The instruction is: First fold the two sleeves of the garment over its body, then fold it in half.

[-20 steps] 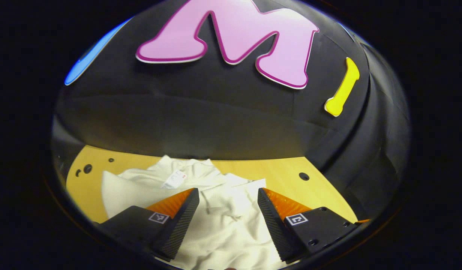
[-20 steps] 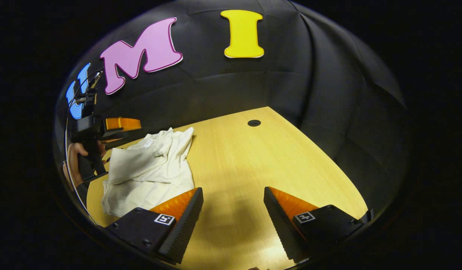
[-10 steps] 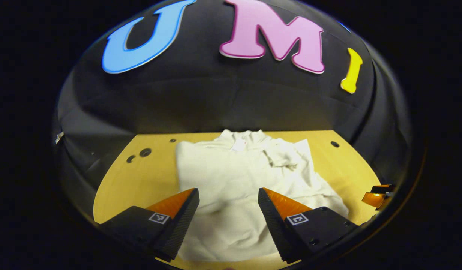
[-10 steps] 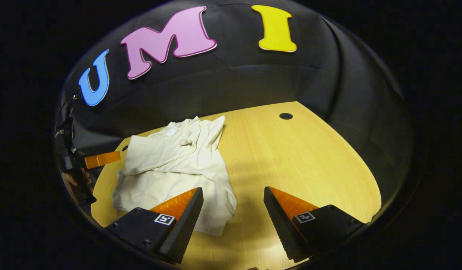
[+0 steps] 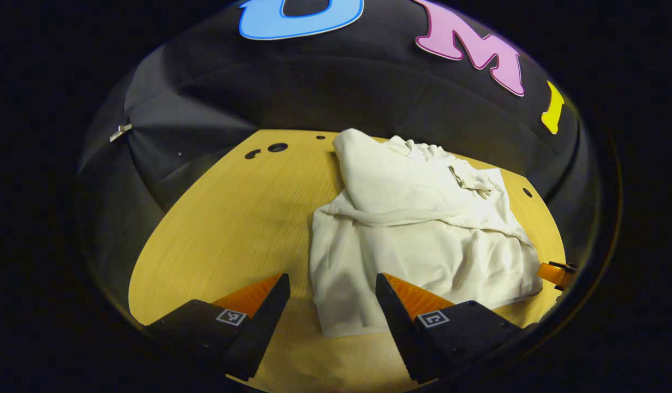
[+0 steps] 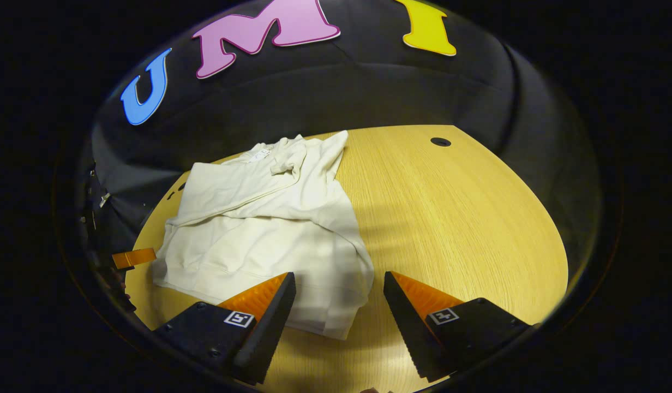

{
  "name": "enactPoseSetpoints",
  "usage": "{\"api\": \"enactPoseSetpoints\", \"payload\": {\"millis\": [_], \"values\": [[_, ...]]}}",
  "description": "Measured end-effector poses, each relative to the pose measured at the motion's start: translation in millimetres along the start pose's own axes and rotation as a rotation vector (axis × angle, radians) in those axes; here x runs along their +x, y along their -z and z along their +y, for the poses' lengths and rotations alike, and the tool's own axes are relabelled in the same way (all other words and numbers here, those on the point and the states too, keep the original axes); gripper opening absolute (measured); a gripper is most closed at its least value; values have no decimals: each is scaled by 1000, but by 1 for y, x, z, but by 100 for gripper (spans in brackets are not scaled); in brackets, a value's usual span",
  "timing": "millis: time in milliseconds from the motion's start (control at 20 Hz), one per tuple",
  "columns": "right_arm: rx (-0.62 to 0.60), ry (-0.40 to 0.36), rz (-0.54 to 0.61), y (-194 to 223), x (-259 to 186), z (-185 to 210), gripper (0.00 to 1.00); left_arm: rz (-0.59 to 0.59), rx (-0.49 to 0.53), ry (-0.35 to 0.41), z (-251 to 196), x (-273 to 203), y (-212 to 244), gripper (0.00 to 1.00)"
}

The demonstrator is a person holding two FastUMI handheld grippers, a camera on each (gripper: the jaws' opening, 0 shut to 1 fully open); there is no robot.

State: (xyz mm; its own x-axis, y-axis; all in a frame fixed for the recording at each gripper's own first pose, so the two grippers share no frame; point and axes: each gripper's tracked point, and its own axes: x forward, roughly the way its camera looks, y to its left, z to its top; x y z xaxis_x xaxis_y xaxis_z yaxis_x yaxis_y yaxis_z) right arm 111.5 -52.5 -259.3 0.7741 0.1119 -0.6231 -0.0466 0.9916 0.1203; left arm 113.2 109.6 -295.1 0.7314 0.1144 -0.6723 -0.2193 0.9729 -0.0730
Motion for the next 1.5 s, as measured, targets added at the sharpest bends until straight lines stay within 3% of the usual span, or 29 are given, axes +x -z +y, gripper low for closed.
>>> {"api": "enactPoseSetpoints", "payload": {"millis": [450, 750, 800, 900, 950, 1000, 1050, 1150, 1350, 1500], "values": [[7, 51, 47, 12, 21, -1, 100, 89, 78, -15, -12, 25, 26, 98], [-27, 85, 52, 16, 23, 10, 98, 105, 86, 25, -20, 28, 30, 95], [-29, 92, 48, 15, 24, 12, 81, 110, 92, 30, -24, 28, 31, 93], [-36, 54, 53, 17, 28, 26, 64, 107, 101, 59, -33, 28, 31, 81], [-47, 38, 49, 16, 27, 32, 51, 96, 97, 74, -41, 28, 31, 63], [-77, 10, 36, 16, 27, 38, 30, 83, 95, 65, -45, 29, 31, 46], [-117, -10, 29, 16, 28, 39, 24, 77, 102, 60, -49, 30, 32, 29], [-142, -45, 36, 16, 29, 40, 9, 97, 81, 87, -61, 27, 33, 22], [-94, -58, 51, 11, 32, 40, 8, 129, 53, 120, -72, 29, 31, 7], [-46, -82, 72, 9, 30, 43, 8, 126, 30, 113, -74, 28, 29, 7]]}}
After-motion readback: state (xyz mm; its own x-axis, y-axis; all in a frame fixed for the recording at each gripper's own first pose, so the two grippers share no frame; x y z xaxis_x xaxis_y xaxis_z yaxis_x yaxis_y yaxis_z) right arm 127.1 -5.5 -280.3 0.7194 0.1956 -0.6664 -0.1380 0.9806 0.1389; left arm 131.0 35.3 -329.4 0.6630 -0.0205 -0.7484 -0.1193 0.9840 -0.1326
